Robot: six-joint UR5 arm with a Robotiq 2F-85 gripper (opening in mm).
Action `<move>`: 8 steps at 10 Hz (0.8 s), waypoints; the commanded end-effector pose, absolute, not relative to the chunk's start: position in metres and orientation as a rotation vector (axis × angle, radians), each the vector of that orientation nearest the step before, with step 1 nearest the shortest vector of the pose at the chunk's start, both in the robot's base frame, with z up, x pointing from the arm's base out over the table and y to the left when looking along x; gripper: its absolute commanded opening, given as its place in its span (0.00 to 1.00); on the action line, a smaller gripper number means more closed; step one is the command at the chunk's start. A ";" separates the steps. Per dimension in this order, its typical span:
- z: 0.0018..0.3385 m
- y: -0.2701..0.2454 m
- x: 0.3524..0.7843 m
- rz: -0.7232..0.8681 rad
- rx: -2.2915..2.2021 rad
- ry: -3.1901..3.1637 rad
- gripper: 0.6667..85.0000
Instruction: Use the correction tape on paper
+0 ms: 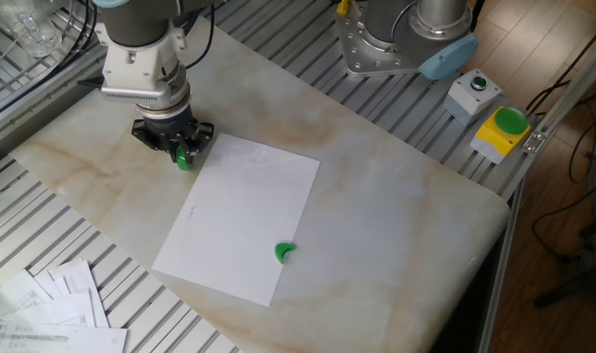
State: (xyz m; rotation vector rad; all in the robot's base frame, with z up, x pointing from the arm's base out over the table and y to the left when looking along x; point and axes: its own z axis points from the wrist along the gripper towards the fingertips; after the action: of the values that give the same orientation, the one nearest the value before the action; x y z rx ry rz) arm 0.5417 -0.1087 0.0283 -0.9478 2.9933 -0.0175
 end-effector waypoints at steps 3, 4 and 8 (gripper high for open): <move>0.031 -0.110 0.539 -0.027 -0.906 3.045 0.33; 0.030 -0.110 0.539 -0.027 -0.907 3.047 0.33; 0.029 -0.108 0.541 -0.030 -0.906 3.063 0.33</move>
State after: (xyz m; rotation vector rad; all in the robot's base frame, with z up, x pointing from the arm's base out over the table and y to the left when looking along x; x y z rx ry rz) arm 0.5395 -0.1105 0.0281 -0.9226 3.0508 -0.0392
